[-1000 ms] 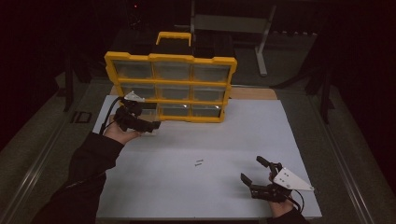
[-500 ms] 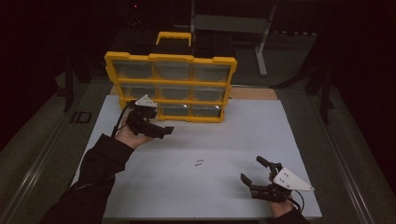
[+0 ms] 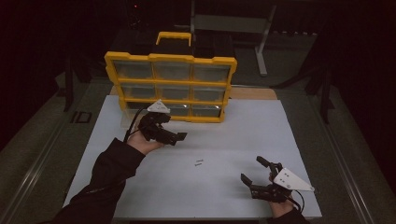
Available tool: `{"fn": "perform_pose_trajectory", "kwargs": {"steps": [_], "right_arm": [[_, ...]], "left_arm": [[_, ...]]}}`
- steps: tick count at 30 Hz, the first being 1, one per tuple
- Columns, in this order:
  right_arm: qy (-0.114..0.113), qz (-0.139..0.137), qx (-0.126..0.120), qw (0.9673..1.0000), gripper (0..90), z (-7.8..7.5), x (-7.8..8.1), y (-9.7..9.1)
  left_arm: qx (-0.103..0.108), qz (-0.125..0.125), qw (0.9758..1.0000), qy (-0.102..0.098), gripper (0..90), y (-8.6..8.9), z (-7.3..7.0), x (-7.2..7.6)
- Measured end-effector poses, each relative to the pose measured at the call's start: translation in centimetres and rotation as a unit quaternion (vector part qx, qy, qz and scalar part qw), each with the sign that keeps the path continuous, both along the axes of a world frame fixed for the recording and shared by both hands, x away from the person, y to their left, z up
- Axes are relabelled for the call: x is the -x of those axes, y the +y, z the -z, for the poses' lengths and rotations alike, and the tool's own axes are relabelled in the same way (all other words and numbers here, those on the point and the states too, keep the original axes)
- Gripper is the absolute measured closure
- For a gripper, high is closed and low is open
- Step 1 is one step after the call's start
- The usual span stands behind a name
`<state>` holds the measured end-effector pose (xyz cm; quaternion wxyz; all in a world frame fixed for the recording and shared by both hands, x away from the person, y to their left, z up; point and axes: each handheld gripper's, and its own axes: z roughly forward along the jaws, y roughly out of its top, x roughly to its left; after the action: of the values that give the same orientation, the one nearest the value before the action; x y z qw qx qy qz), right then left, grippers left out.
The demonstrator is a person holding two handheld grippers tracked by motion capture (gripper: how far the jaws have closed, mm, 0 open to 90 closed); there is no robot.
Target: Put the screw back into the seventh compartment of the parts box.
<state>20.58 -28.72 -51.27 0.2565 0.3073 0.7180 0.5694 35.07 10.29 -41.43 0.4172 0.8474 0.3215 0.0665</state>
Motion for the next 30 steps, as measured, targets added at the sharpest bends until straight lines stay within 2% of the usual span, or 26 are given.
{"fn": "perform_pose_trajectory", "kwargs": {"steps": [3, 8, 16, 23, 26, 30], "right_arm": [[0.000, -0.001, 0.000, 1.0000, 14.0, 0.0, 0.0, 0.0], [0.000, -0.001, 0.000, 1.0000, 14.0, 0.0, 0.0, 0.0], [0.000, -0.002, -0.001, 1.0000, 14.0, 0.0, 0.0, 0.0], [0.000, -0.003, 0.000, 1.0000, 14.0, 0.0, 0.0, 0.0], [0.000, -0.003, 0.000, 1.0000, 14.0, 0.0, 0.0, 0.0], [0.000, -0.003, -0.001, 1.0000, 14.0, 0.0, 0.0, 0.0]], "left_arm": [[0.000, 0.008, 1.0000, 0.001, 5.6, -0.6, 0.2, 0.1], [0.013, 0.022, 0.9997, 0.006, 5.6, -1.3, 0.6, 0.2], [0.006, 0.046, 0.9989, 0.012, 5.7, -3.1, 2.0, 0.5], [0.001, 0.077, 0.9969, 0.020, 5.9, -4.1, 3.2, 0.8], [-0.001, 0.085, 0.9960, 0.026, 7.1, -4.5, 3.9, 1.0], [-0.002, 0.092, 0.9953, 0.031, 13.3, -5.0, 4.8, 1.1]]}}
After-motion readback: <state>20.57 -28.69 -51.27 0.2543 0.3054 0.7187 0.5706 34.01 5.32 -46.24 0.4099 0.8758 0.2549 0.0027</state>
